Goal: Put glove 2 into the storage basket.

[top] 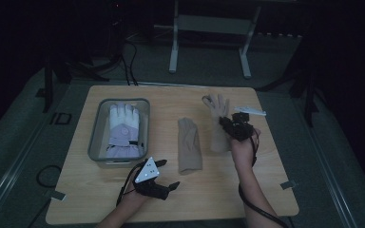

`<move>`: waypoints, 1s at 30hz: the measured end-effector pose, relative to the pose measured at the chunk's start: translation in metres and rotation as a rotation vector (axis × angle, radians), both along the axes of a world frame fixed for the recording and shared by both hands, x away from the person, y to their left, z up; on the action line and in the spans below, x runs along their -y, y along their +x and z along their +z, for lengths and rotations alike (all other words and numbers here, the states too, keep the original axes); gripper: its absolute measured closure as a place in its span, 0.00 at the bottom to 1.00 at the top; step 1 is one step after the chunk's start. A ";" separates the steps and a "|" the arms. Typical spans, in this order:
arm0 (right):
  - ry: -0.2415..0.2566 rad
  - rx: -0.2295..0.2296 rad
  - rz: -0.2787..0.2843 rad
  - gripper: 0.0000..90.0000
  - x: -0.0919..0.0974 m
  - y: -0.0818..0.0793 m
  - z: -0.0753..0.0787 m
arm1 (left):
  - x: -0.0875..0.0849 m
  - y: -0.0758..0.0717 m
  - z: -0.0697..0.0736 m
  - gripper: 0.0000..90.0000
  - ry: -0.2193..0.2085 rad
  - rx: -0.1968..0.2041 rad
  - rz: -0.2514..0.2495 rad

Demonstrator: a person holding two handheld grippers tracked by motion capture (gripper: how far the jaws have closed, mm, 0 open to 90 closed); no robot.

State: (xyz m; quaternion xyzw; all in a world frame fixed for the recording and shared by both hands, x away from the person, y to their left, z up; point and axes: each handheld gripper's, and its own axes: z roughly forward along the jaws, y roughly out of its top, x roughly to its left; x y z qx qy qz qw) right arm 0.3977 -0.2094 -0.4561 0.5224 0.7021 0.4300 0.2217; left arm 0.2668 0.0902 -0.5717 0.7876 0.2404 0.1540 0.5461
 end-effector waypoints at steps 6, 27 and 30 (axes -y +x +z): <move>-0.018 0.009 0.063 0.91 -0.036 -0.006 -0.011 | -0.003 0.002 -0.001 0.10 -0.002 -0.001 0.008; -0.043 -0.135 0.002 0.89 -0.093 -0.009 -0.084 | -0.005 0.002 -0.001 0.10 0.000 0.003 0.013; -0.056 -0.144 -0.005 0.84 -0.093 -0.008 -0.091 | -0.005 0.002 0.000 0.10 -0.004 0.002 0.013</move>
